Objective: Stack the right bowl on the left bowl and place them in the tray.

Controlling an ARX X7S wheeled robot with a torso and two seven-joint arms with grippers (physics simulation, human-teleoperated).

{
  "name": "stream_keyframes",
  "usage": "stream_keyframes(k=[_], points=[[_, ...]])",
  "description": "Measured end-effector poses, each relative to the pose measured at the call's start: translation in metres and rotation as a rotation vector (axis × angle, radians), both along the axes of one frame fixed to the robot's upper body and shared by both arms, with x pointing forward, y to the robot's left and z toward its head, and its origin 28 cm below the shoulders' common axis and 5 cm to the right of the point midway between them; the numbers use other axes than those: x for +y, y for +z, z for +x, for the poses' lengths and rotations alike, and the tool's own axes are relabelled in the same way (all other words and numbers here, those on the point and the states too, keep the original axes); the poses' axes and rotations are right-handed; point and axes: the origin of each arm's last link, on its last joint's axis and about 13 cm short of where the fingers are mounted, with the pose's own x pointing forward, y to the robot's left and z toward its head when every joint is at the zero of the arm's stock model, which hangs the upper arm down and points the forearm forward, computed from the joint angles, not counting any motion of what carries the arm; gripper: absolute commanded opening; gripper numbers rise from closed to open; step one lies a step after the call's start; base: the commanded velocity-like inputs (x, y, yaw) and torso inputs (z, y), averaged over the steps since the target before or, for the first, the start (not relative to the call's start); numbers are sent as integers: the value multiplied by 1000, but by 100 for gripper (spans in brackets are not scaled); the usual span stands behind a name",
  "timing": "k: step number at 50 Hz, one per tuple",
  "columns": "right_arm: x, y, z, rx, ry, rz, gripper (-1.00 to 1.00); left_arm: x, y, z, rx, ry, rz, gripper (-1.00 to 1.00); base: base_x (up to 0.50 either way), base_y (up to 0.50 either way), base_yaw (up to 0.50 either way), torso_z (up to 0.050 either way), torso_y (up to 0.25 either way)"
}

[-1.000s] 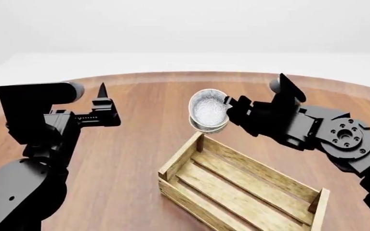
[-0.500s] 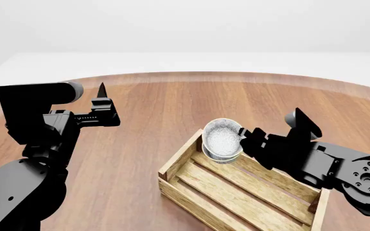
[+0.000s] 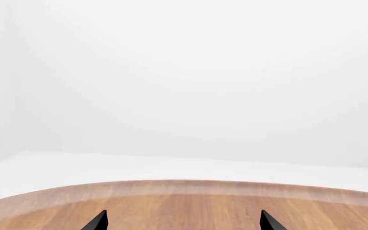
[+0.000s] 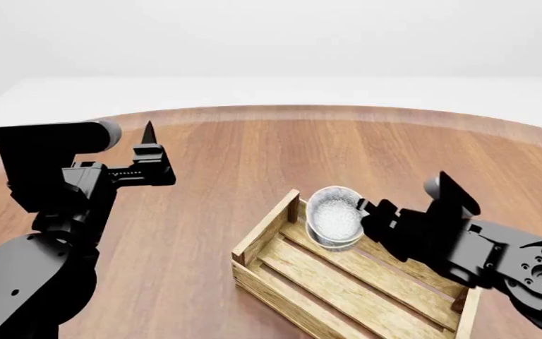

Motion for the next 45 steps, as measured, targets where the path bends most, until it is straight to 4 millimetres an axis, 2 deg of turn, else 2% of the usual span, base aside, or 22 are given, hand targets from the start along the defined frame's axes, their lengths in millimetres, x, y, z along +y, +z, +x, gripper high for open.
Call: stream_keyframes(k=[5,12,18,22,29,41,45], points=[[-1,-2,-2,10,-6,-6,-100,0,0,0,-2,0,1,100,0,0,0,0,2],[-3,-4,-4,18,-11,-11,-100,0,-1,0,-4,6,13,100,0,0,0,0,-212],[-3,-7,-6,30,-14,-17,-100,0,-1,0,-3,4,13,100,0,0,0,0,0],[-4,-7,-6,31,-17,-19,-100,0,-1,0,-5,4,15,100,0,0,0,0,0],[-4,-6,-5,28,-23,-26,-100,0,-2,0,-8,7,24,100,0,0,0,0,-237],[-4,-5,-6,43,-30,-49,-100,0,-2,-1,-10,3,21,100,0,0,0,0,-8],[-4,-4,-5,41,-31,-54,-100,0,-2,0,-12,5,25,100,0,0,0,0,-222]])
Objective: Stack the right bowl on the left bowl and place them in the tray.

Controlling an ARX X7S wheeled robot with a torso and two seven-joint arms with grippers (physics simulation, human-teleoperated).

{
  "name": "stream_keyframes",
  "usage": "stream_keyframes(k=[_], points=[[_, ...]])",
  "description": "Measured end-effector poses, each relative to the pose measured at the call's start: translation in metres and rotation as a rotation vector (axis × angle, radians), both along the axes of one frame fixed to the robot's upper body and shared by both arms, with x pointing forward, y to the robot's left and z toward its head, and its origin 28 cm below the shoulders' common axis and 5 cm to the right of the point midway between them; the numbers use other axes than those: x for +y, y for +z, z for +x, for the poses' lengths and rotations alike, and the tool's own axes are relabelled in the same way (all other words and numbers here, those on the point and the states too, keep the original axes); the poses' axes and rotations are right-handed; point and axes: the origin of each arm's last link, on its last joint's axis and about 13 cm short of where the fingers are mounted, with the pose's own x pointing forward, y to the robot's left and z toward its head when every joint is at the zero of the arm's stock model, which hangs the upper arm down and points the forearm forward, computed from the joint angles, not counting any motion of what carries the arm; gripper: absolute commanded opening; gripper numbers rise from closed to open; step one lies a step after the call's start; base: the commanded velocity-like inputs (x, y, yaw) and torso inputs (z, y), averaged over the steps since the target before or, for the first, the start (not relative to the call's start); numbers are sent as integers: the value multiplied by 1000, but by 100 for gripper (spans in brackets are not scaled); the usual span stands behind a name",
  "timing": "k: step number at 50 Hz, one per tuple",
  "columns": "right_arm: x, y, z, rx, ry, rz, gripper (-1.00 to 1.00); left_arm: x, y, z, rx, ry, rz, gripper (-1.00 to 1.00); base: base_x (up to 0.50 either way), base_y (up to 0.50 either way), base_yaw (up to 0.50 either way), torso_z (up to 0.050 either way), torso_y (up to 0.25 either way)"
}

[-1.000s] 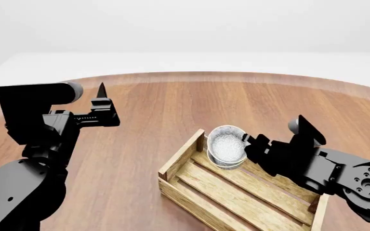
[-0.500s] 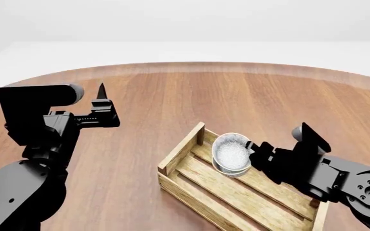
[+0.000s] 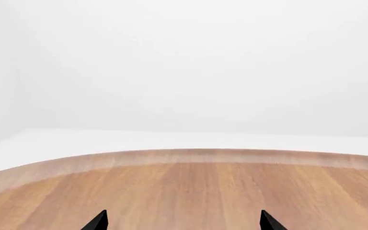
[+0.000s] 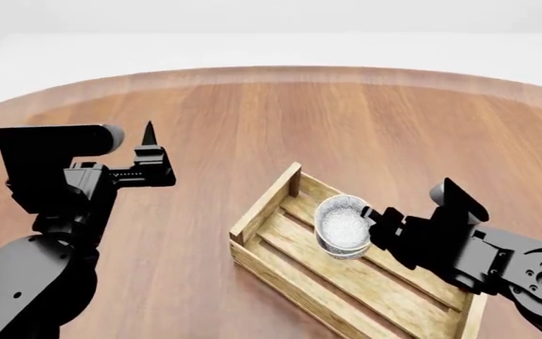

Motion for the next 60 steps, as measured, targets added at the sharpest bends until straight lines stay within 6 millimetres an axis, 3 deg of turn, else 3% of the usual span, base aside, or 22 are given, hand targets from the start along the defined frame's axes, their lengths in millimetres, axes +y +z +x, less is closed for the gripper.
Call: stream_keyframes(k=[21,39,40,60], points=[[1,0,1,5,3,-19,-100,0,-1,0,1,0,-4,100,0,0,0,0,-102],[0,2,2,-3,5,-34,-100,0,-1,0,4,-7,-22,100,0,0,0,0,0],[0,2,2,-4,7,-37,100,0,-1,0,4,-8,-23,100,0,0,0,0,0],[3,17,2,-97,28,-85,100,1,0,-1,3,-11,-32,100,0,0,0,0,0]])
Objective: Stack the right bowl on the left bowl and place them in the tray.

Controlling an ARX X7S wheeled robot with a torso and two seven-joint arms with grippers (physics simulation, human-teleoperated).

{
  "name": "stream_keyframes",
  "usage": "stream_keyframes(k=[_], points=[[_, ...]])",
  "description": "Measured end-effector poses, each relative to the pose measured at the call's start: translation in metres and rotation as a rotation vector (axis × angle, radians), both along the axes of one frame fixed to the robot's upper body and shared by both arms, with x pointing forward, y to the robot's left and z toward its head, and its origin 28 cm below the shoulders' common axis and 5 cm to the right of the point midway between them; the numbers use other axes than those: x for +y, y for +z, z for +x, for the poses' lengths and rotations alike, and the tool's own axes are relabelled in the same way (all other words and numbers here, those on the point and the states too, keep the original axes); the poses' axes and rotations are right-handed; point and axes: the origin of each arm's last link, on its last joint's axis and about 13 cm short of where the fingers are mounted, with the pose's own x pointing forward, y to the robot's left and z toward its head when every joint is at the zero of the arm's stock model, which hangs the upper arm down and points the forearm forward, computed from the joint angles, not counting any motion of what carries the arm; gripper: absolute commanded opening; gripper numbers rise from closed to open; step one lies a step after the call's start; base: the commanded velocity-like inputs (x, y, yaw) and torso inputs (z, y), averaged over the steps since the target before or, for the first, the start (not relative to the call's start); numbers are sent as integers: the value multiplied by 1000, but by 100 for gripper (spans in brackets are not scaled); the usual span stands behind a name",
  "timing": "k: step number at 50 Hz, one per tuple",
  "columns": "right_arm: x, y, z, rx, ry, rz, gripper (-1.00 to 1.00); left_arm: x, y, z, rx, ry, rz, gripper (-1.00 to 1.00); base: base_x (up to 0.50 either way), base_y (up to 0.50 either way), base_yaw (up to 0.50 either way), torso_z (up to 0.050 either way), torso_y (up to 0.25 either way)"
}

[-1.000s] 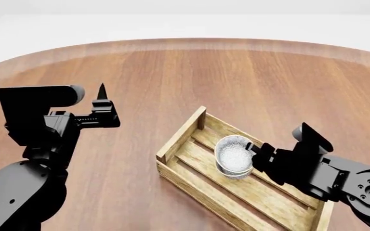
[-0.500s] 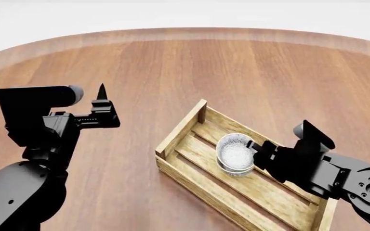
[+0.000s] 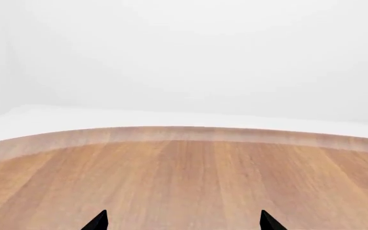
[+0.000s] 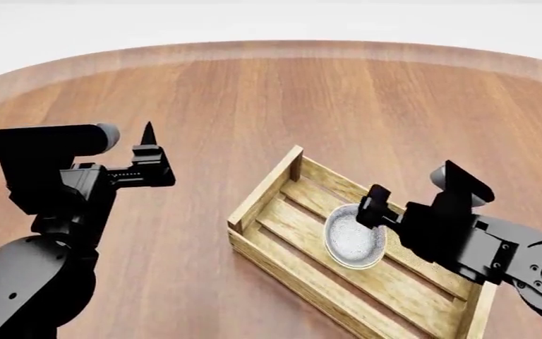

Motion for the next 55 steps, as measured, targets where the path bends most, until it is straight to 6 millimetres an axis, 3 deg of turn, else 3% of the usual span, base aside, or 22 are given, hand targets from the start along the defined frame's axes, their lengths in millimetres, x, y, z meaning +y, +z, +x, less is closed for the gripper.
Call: stream_keyframes(k=[9,22,39,55], points=[[3,24,-9,-119,-22,-81,100,0,-1,0,2,-1,-1,100,0,0,0,0,0],[12,69,-40,-338,-60,-225,100,0,-1,0,3,-3,-4,100,0,0,0,0,0],[24,53,-59,-749,-97,-417,100,-1,-1,0,-1,-9,-15,100,0,0,0,0,0],[30,45,-70,-950,-154,-569,100,-2,-2,-1,-8,-9,-17,100,0,0,0,0,0]])
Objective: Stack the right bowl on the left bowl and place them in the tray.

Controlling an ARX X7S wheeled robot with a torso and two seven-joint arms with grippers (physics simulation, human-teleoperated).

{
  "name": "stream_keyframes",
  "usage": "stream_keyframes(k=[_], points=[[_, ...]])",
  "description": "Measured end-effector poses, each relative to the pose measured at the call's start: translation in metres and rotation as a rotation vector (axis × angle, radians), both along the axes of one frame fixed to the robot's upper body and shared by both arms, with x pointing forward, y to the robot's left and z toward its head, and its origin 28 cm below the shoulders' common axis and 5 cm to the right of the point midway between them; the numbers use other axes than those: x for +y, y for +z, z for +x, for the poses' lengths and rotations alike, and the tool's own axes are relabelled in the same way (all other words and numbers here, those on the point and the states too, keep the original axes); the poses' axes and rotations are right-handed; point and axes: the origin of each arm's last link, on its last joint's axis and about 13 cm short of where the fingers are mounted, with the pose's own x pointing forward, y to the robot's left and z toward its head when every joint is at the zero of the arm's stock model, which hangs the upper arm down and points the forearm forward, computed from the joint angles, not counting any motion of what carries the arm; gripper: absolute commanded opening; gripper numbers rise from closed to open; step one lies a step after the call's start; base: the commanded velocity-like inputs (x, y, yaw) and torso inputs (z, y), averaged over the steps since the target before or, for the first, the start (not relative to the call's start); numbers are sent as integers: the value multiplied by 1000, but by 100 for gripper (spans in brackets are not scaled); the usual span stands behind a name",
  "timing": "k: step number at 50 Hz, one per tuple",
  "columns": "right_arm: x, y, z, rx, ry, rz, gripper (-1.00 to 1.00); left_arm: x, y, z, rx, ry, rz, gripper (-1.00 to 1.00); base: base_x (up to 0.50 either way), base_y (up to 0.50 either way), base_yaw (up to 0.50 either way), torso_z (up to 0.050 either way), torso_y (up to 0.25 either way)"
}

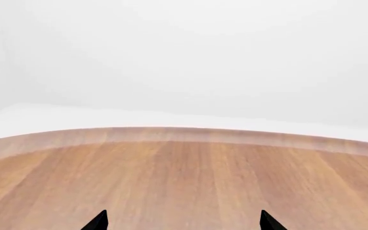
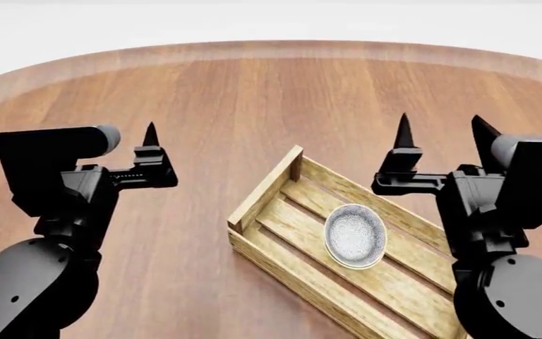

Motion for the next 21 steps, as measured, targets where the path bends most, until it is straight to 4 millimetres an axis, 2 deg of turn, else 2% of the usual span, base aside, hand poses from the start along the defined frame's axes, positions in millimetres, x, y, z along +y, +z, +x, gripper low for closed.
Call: stream_keyframes(k=[10,21], points=[[2,10,-1,-86,-36,-74,100,-4,8,1,-36,-3,0,100,0,0,0,0,0],[4,42,4,-180,-51,-139,100,-14,43,5,-143,-25,-1,100,0,0,0,0,0]])
